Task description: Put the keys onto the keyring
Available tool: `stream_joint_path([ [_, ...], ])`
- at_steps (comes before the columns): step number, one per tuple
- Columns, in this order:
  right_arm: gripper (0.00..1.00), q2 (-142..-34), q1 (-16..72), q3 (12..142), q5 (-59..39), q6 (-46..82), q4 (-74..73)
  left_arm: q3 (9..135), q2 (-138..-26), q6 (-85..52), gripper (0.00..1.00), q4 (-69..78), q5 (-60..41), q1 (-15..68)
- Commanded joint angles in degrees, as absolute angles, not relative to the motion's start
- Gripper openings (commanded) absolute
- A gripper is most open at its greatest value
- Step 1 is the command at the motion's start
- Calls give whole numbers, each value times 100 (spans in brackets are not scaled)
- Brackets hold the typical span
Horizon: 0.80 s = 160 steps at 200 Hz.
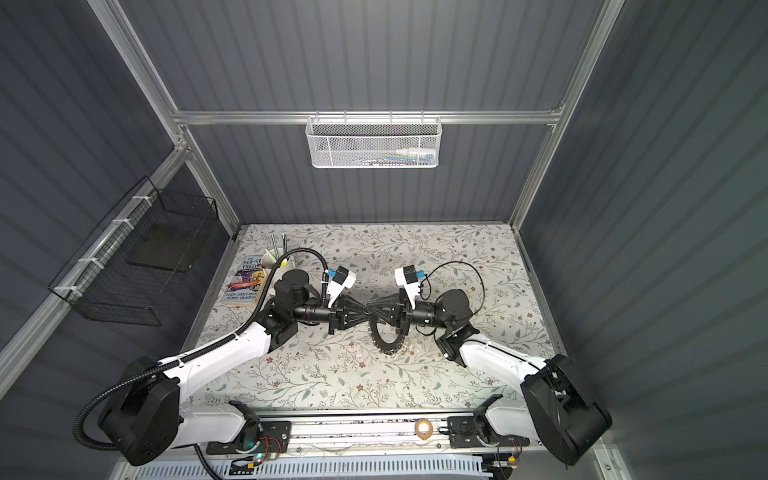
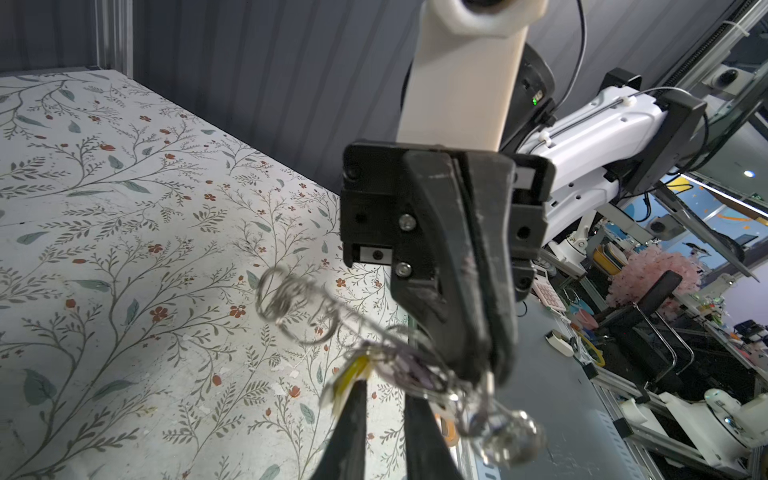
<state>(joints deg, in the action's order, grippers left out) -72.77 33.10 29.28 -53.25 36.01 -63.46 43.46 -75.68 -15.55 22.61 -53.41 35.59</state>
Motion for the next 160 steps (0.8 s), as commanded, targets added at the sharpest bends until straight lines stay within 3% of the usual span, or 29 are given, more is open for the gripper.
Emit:
stream_joint_path([
  [1,0,-7251,3418,2957,-5550,3647,-6751,4447,-7565,-1585,24,2172,-5006,3579],
  [127,0,-7246,3357,2903,-5598,3672,-6794,3973,-6197,-1352,43,483,-2839,3502],
  [160,0,-7251,3280,2880,-5672,3756,-6891,3967,-5792,-1316,48,369,-2857,3489],
])
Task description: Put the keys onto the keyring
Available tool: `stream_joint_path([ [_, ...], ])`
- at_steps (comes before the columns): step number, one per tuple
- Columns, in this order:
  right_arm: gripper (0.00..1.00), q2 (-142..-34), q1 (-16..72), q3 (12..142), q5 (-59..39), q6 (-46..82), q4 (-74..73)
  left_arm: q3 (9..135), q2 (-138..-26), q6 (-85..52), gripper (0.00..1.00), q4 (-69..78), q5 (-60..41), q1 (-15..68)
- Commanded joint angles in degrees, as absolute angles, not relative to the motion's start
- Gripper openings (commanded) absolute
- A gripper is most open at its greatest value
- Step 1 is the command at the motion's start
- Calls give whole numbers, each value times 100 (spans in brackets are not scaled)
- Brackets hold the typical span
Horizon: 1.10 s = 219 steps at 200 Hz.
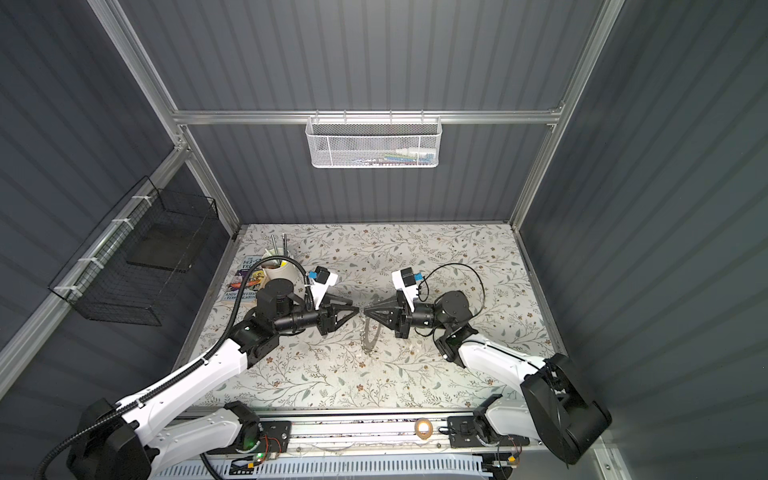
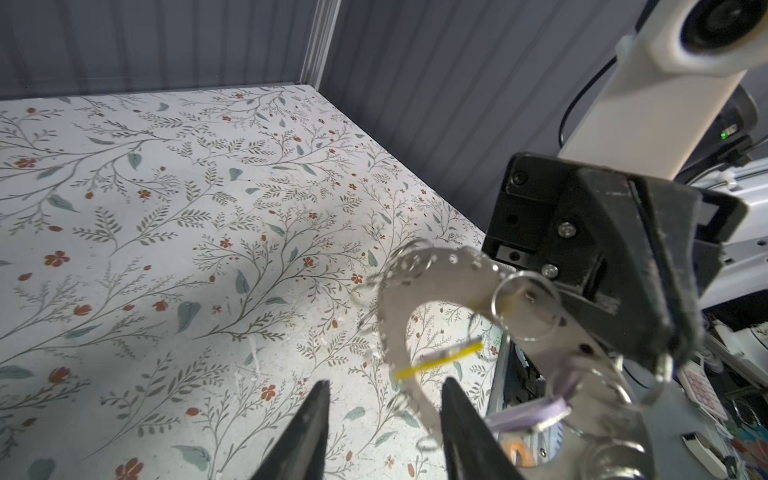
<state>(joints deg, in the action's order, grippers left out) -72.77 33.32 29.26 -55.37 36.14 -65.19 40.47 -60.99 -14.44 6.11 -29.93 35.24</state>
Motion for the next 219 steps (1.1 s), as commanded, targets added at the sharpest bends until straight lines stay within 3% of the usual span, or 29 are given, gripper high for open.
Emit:
stream_joint_path([
  [1,0,-7251,3275,2881,-5671,3763,-6895,3966,-5783,-1317,48,373,-2865,3489],
  [51,0,-7328,3232,2898,-5778,3960,-7099,3623,-5350,-1329,51,1307,-4250,3489],
  [98,0,-7415,3233,2930,-5818,4034,-7155,3692,-5761,-1628,50,1986,-4984,3498],
  [151,0,-7509,3227,2952,-5809,4113,-7280,3691,-6025,-1853,45,2474,-4894,3563],
  [219,0,-7575,3233,2942,-5790,4140,-7319,3747,-6186,-1856,29,2514,-4882,3708],
])
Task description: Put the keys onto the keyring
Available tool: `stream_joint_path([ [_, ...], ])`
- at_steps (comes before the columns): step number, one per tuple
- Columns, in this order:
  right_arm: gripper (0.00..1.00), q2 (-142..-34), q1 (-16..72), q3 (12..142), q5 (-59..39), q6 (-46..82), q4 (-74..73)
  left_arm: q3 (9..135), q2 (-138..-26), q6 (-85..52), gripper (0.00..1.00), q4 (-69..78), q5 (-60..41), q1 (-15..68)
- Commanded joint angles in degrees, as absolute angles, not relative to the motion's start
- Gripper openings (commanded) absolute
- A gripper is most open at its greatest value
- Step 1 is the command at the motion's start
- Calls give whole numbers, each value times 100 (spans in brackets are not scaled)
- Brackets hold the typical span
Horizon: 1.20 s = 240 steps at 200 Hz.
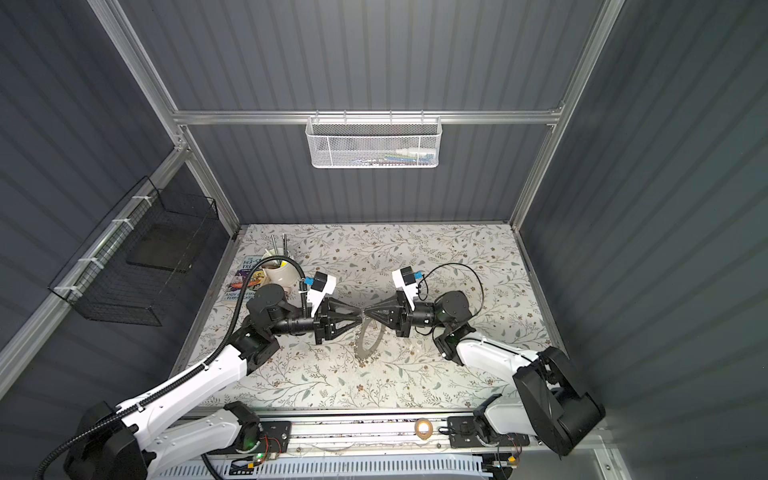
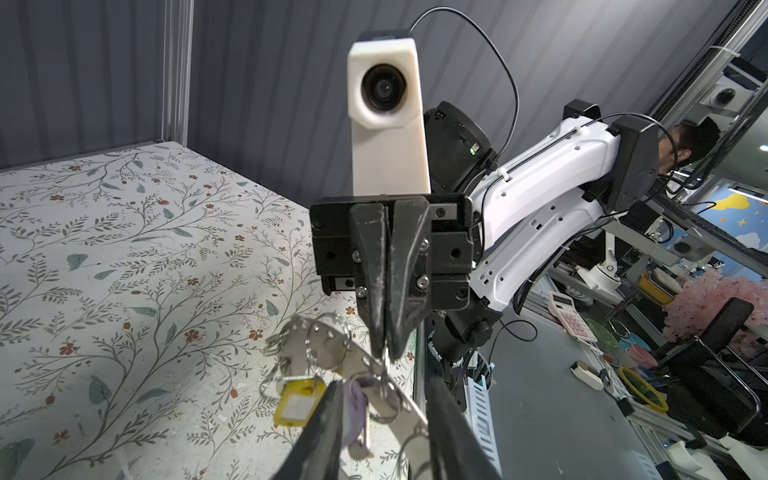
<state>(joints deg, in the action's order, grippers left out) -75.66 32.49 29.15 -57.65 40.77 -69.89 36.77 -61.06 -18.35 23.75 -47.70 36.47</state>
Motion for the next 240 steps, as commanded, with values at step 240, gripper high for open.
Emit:
stream_joint_path([
  [240,14,-7638,3126,2808,-5806,4129,-7432,4819,-6051,-651,0,-473,-3833,3753],
])
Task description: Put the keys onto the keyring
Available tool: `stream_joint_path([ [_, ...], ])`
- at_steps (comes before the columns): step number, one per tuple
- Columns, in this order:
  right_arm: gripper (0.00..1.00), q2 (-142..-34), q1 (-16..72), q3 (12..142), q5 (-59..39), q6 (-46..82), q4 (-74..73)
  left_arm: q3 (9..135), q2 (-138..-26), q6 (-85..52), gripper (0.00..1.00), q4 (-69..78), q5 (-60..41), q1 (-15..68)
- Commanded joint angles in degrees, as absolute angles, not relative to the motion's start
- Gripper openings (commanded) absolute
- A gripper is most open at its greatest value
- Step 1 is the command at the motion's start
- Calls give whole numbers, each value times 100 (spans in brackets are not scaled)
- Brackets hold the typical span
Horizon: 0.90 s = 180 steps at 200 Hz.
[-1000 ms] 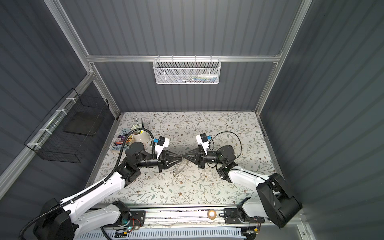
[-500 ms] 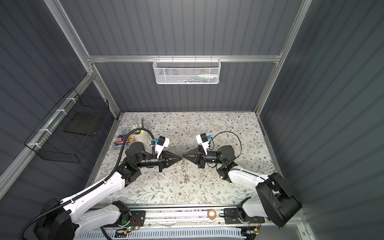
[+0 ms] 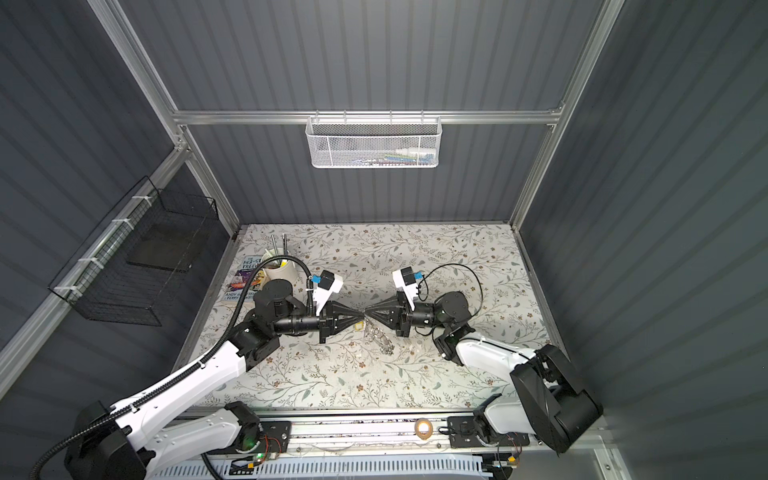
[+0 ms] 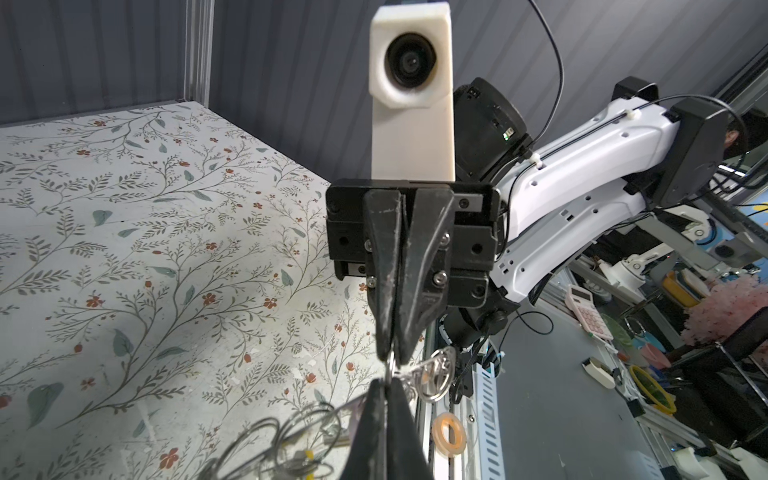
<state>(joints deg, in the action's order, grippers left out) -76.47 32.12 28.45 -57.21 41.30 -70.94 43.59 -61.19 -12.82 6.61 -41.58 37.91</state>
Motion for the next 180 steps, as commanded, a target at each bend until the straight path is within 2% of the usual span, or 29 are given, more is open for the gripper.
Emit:
stream_joint_path([
  [1,14,-7638,3123,2806,-5808,4130,-7429,4835,-6053,-638,0,-500,-3828,3753],
  [36,24,-7600,3021,2756,-5796,4137,-7439,5420,-6269,-144,0,-1544,-3704,3753],
  [59,27,-7581,3010,2721,-5776,4055,-7331,5784,-6438,120,0,-2133,-3667,3753],
  [104,29,-7650,3012,2702,-5774,4017,-7296,6462,-6813,523,0,-3131,-3545,3753],
  [180,28,-7843,3040,2814,-5811,4076,-7307,6842,-6905,941,0,-3559,-3188,3910],
])
